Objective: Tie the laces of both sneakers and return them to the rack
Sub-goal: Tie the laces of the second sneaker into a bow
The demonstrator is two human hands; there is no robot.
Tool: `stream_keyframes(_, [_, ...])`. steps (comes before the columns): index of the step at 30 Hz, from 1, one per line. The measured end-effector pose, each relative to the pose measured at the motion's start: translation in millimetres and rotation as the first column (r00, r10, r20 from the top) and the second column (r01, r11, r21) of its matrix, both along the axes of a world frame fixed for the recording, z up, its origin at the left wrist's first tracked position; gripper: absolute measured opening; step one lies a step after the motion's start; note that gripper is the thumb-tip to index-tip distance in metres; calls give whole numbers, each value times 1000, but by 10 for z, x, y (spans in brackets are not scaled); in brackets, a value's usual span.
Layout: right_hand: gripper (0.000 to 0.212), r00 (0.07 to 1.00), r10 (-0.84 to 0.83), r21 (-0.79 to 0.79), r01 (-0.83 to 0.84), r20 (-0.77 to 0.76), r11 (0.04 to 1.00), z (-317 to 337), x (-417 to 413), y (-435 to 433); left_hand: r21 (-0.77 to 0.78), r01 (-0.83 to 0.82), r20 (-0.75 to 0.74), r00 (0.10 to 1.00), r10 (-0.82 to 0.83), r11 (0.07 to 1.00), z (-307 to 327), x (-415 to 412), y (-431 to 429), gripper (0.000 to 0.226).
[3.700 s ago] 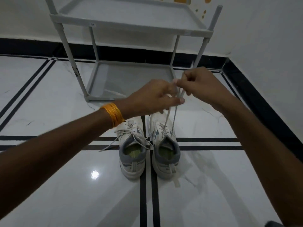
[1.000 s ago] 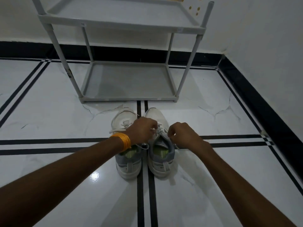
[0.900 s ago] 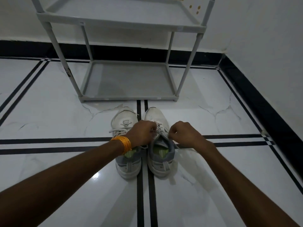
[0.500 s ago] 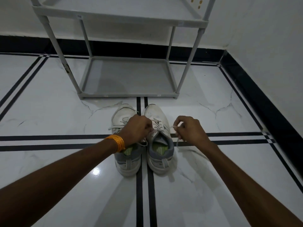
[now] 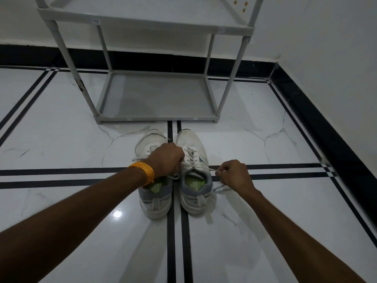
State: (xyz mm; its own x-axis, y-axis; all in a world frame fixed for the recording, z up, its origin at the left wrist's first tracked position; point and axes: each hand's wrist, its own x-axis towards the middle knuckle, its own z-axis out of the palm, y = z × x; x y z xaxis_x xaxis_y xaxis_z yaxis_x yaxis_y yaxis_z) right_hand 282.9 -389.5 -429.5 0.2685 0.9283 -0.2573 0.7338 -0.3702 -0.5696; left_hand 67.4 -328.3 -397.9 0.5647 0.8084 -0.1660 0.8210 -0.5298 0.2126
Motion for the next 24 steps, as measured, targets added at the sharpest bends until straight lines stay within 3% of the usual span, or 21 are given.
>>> stream_keyframes(9, [12, 999, 28, -50, -30, -42, 998, 128, 40, 17, 38, -28, 3, 1000, 28, 999, 8, -40, -89, 14])
stream_keyframes(13, [18, 986, 30, -102, -47, -163, 994, 366, 102, 10, 61, -28, 56, 998, 25, 998, 67, -184, -30, 28])
stream_keyframes(15, [24, 955, 66, -44, -82, -290, 996, 526, 70, 25, 59, -91, 185, 980, 78, 994, 165, -239, 19, 35])
stream_keyframes(17, [27, 887, 95, 69, -71, -452, 995, 664, -18, 48, -252, -155, 439, 861, 256, 955, 304, -212, 21, 38])
stream_keyframes(19, [26, 767, 110, 147, -20, -632, 989, 715, -151, 88, -544, -80, 581, 682, 444, 835, 401, -142, -12, 34])
stream_keyframes(21, [22, 606, 104, 175, 58, -788, 983, 684, -289, 131, -628, 1, 653, 546, 526, 779, 398, -69, -60, 32])
stream_keyframes(24, [22, 559, 104, 210, 129, -822, 969, 603, -407, 197, -658, 2, 697, 379, 609, 753, 309, 43, -147, 36])
